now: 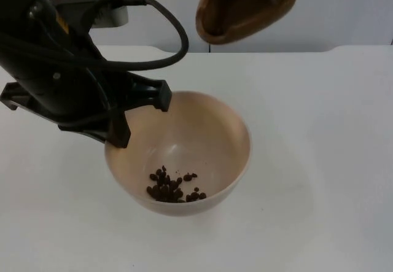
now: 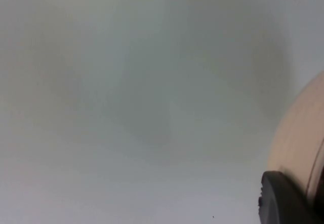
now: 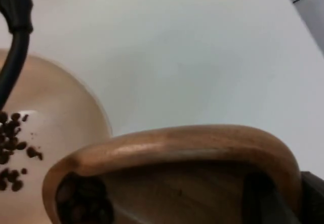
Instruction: Pick up the bowl with the left hand and pour the coffee beans from the cup into the bowl with the right hand.
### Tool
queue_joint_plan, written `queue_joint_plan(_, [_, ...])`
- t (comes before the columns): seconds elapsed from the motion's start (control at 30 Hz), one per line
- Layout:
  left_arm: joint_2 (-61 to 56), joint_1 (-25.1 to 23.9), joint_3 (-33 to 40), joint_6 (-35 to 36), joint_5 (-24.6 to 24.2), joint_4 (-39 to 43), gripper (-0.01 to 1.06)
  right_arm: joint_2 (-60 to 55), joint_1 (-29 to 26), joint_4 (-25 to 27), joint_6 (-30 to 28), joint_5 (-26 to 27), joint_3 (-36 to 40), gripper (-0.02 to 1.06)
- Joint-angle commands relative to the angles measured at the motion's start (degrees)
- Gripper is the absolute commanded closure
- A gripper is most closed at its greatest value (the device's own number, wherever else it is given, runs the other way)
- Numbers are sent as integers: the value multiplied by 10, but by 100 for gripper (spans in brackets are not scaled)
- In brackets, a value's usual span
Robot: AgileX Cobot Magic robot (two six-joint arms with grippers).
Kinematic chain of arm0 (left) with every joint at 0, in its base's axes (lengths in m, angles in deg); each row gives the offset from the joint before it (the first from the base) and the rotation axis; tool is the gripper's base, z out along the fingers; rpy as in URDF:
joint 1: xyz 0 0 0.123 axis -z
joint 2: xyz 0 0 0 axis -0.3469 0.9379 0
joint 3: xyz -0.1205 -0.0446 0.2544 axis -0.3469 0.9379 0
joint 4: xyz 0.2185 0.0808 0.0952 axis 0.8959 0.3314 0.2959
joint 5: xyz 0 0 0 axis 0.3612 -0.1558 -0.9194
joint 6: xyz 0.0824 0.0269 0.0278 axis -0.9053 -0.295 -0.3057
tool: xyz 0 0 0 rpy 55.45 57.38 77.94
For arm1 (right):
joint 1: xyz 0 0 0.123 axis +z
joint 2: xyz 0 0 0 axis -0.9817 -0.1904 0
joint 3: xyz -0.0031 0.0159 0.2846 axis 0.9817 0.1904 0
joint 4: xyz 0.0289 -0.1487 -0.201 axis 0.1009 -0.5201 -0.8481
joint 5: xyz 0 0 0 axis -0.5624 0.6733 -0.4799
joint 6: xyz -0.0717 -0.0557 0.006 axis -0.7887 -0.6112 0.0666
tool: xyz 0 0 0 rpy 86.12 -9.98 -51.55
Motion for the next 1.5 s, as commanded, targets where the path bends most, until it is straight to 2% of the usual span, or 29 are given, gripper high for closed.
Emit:
queue_joint_plan(0.0, [-1, 3, 1, 2, 8, -9, 105, 8, -13, 33, -2, 4, -6, 105])
queue_joint_plan(0.3, [-1, 3, 1, 2, 10, -9, 105, 8, -56, 117, -2, -7, -6, 105])
queue_joint_plan(0.73, [-1, 3, 1, 2, 10, -13, 105, 8, -77, 149, -2, -34, -6, 105])
queue_joint_plan(0.87, [-1, 3, 1, 2, 18, -19, 105, 8, -97, 151, 1, -37, -6, 105])
queue_joint_plan(1.0, [-1, 3, 1, 0, 29, -28, 105, 8, -136, 184, 1, -33, 12, 105])
queue_joint_plan(1.13, [-1, 3, 1, 0, 20, -28, 105, 8, -166, 191, 1, -4, 52, 105])
queue_joint_plan(1.33, [14, 3, 1, -14, 19, -17, 105, 8, -216, 191, 8, 85, 153, 105])
queue_joint_plan(1.37, [14, 3, 1, -14, 19, -17, 105, 8, -216, 191, 8, 85, 153, 105])
queue_joint_plan(1.47, [44, 3, 1, -14, 21, -19, 105, 8, -243, 192, 27, 137, 199, 105])
